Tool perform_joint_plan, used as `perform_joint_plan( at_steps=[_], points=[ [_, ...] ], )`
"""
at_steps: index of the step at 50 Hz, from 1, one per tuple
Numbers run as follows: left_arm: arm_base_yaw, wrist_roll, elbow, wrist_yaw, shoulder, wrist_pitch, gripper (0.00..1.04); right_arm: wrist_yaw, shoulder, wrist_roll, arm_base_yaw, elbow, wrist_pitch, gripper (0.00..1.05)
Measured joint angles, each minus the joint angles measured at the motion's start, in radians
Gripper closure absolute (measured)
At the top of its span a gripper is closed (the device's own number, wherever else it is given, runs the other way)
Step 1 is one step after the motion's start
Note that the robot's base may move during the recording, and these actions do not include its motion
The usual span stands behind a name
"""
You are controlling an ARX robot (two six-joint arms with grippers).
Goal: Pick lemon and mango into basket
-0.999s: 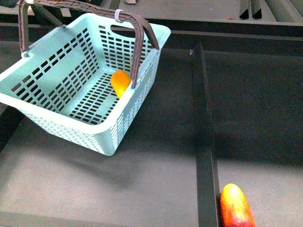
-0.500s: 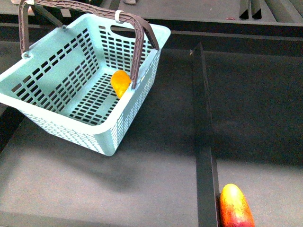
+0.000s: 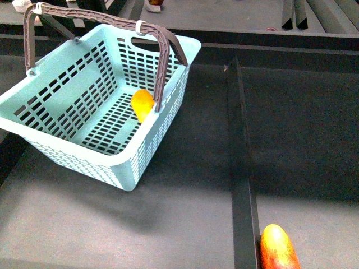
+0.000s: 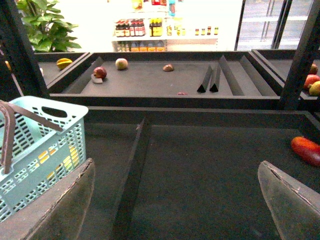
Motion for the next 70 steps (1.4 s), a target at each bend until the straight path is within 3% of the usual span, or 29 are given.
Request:
perform_joint_plan(
  at_steps=[11, 17, 70],
  points=[
    [0.014, 0.001, -0.076, 0.003, -0.175, -0.101, 1.01, 0.000, 0.000, 0.000, 0.000, 0.000, 0.000, 0.09],
    [0.014, 0.002, -0.125, 0.004, -0.202, -0.073, 1.01, 0.000, 0.000, 0.000, 0.000, 0.000, 0.000, 0.09],
    [0.014, 0.002, -0.143, 0.004, -0.810, -0.642, 1.01, 0.000, 0.000, 0.000, 0.000, 0.000, 0.000, 0.09]
  ],
)
